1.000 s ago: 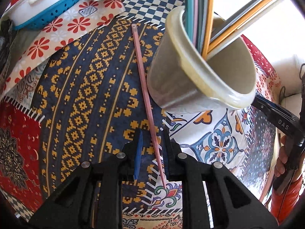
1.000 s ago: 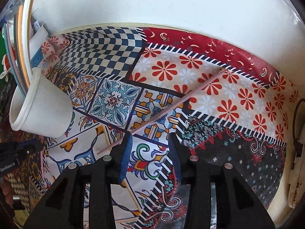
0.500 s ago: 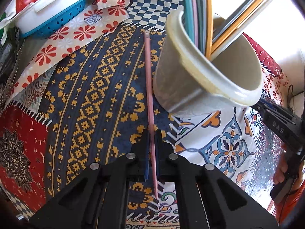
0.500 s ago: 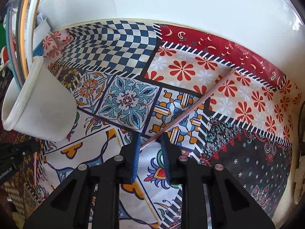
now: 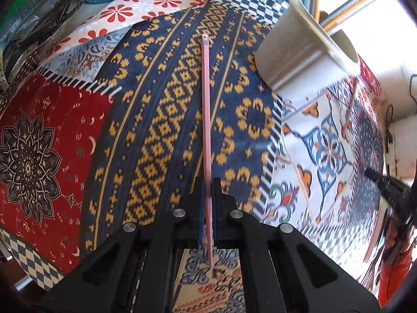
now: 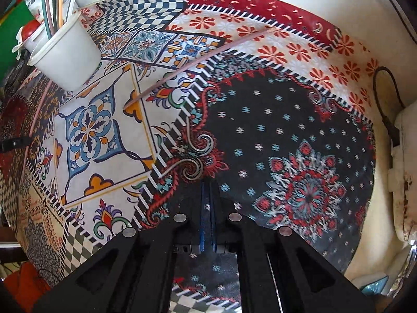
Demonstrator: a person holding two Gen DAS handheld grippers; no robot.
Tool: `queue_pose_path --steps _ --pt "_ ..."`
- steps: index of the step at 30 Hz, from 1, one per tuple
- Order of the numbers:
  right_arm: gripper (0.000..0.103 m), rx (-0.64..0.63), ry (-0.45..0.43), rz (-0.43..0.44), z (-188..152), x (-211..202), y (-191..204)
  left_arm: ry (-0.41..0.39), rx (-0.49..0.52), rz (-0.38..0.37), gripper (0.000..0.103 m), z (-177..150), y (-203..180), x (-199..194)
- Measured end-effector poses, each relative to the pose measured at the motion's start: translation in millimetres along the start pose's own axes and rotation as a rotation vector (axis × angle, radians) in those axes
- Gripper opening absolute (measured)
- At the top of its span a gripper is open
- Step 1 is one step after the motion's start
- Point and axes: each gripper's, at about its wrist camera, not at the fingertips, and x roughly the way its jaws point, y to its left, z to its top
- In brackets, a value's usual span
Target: Organize utensils
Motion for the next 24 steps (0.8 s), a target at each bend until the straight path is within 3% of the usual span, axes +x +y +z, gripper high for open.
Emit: queue_pose_path --steps 3,7,10,15,20,24 --pt "0.006 0.030 -0.011 0.001 -1 -11 -13 -0.005 -0.011 0.018 0.004 4 1 -1" --pt "0.014 0.107 -0.045 0.034 32 -10 -20 -0.027 -0.076 0.009 0.012 26 15 -2" --pt "0.018 0.164 -0.063 0.046 64 -4 -25 -0.040 -0.102 -0.001 0.012 44 25 0" --pt "0.018 0.233 -0.040 0.014 116 21 -21 -0.047 -0.063 0.025 0.012 73 28 5" --pt "0.019 0.259 -0.036 -0.020 134 35 -29 -0.049 -0.040 0.027 0.012 101 33 9" --pt "0.021 0.199 -0.048 -0.049 147 39 -19 -0.052 -0.029 0.021 0.012 123 36 12"
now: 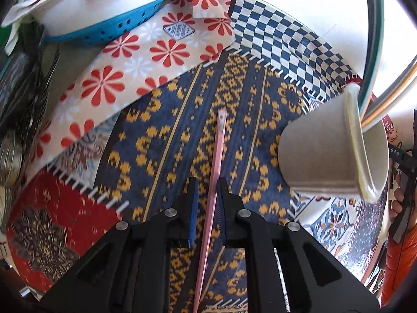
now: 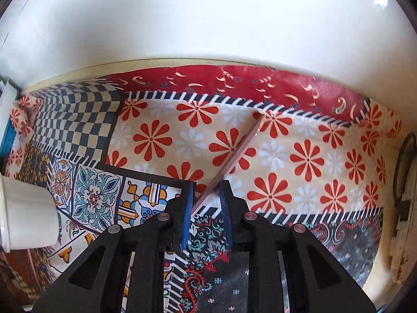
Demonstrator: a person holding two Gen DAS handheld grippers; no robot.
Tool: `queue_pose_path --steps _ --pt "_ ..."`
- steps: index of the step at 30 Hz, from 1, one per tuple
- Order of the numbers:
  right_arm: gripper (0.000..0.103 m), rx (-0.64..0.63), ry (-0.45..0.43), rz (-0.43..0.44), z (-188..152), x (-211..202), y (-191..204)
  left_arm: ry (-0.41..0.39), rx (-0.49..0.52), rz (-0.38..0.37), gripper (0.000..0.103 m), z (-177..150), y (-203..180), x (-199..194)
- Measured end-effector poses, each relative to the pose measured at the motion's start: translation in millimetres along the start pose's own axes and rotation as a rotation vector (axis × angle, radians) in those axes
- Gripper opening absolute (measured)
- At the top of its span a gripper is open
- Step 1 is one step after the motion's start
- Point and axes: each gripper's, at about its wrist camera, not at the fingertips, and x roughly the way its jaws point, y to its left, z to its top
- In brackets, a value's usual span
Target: Organize utensils
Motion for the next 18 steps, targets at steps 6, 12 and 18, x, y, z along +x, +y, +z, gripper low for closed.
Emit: queue_pose_path --steps 6,12,18 --pt "0.012 -0.153 -0.003 0.031 -4 3 31 -0.025 0.046 0.038 0.012 14 -11 6" --pt "0.006 -0.263 0.064 0.071 -31 -3 42 -0.015 0.090 0.077 0.008 16 -19 6" --pt "0.006 -0.175 0.111 0.080 -28 -9 16 -0.012 0.142 0.114 0.008 5 -42 11"
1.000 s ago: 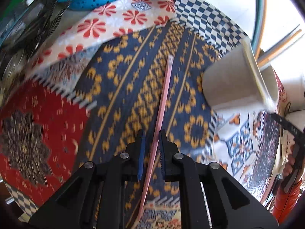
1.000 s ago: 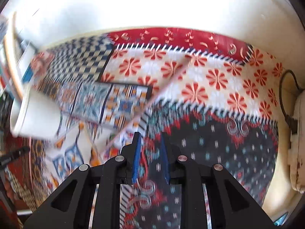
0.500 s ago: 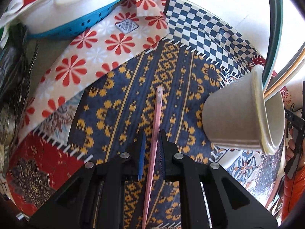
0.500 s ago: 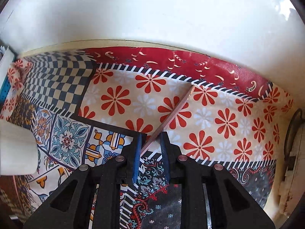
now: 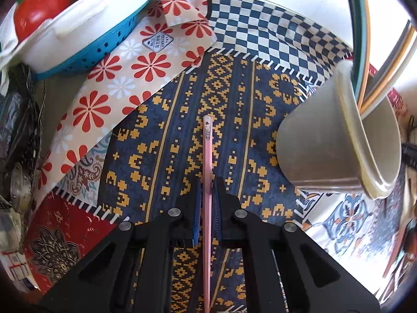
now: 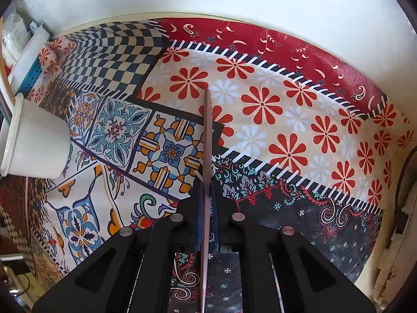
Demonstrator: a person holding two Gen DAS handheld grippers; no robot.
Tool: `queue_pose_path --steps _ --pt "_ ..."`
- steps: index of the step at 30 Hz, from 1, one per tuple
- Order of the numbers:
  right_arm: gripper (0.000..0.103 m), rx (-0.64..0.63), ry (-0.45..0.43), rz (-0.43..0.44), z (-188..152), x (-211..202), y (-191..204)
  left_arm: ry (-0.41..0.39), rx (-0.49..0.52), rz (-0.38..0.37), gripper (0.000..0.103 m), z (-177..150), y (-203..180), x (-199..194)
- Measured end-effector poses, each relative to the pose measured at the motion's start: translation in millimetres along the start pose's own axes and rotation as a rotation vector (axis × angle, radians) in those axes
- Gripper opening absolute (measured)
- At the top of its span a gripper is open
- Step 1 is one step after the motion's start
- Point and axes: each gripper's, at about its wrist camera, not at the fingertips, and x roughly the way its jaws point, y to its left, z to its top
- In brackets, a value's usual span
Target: Organize utensils
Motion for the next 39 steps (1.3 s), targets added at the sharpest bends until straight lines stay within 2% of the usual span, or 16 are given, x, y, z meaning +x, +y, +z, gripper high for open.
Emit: queue_pose_path --steps 2,5,9,11,14,18,21,26,39 --pt "0.006 0.001 -0.005 -0.003 6 -3 -7 0.003 0.016 0.015 0.008 -5 -5 -3" --pt "0.007 -0.031 -0.011 -0.034 21 1 4 0.007 0.031 0.021 0.008 -5 -10 -4" --pt "0.007 -0.042 -0.050 -0.074 25 1 8 0.006 0.043 0.035 0.008 -3 -18 -2" --pt "0.007 -0.036 -0.057 -0.080 27 0 8 0.011 0.050 0.040 0.005 -1 -23 -1" --pt "0.006 -0.002 -0.058 -0.032 25 0 16 0.031 0.042 0.030 0.005 1 -31 0" --pt "0.006 0.052 -0.129 0.033 17 -21 15 0.022 0.031 0.028 0.005 -5 -41 -7" --pt "0.006 0.047 -0.177 0.052 11 -42 17 -0.020 0.027 0.029 0.005 -12 -46 -24" --pt "0.006 0.026 -0.256 0.085 -6 -81 12 -0.152 0.035 0.039 0.005 -29 -54 -74" --pt "0.006 -0.060 -0.473 0.135 -24 -154 57 -0.405 0.012 -0.009 0.004 -58 -65 -173"
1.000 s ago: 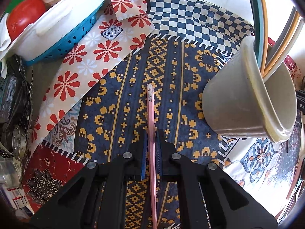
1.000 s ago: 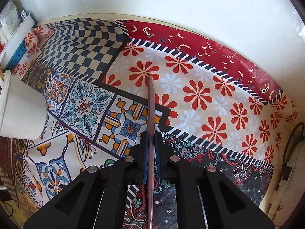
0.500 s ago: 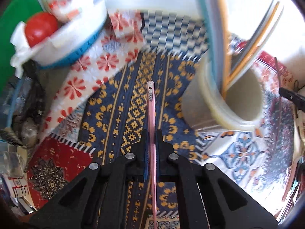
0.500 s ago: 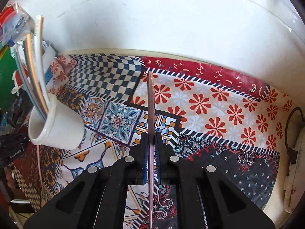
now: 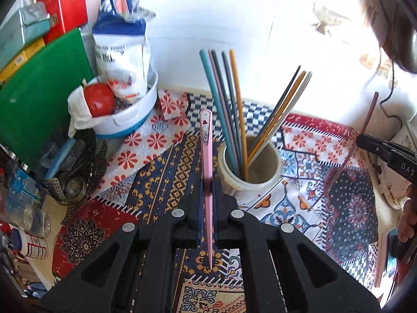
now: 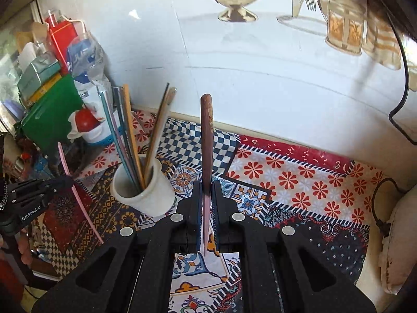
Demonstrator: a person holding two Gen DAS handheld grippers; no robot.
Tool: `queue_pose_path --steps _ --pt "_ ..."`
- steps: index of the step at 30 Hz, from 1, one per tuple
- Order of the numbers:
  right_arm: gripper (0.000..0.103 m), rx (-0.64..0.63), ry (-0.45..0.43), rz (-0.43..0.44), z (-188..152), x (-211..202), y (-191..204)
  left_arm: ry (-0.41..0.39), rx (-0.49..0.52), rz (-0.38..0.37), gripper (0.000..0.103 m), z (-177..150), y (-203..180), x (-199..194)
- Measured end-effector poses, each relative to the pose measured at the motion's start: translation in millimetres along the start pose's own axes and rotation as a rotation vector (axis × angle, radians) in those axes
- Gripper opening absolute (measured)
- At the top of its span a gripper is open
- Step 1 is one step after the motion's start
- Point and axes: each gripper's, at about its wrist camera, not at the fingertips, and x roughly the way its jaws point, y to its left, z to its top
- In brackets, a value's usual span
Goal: Organize utensils
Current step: 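Lift the pink rod and brown chopstick upright over the cup, then lower both sticks into the cup and open both tools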
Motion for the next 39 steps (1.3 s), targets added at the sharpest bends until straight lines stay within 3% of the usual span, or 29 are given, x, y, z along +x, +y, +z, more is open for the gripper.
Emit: queue_pose_path --steps 11,19,24,32,39 --pt "0.006 -0.066 -0.143 0.041 38 -21 40 -0.215 -0.013 -0.057 0.004 42 -5 -64" --pt "0.006 -0.118 -0.218 0.078 72 -13 70 -0.304 -0.016 -0.080 0.004 78 -7 -81" --pt "0.006 -0.119 -0.194 0.097 76 17 80 -0.284 -0.013 -0.067 0.004 85 -10 -53" --pt "0.006 -0.156 -0.050 0.085 57 70 82 -0.138 -0.043 -0.076 0.004 75 -8 11" --pt "0.007 -0.240 0.011 0.062 47 60 88 -0.092 -0.016 -0.101 0.006 65 -15 6"
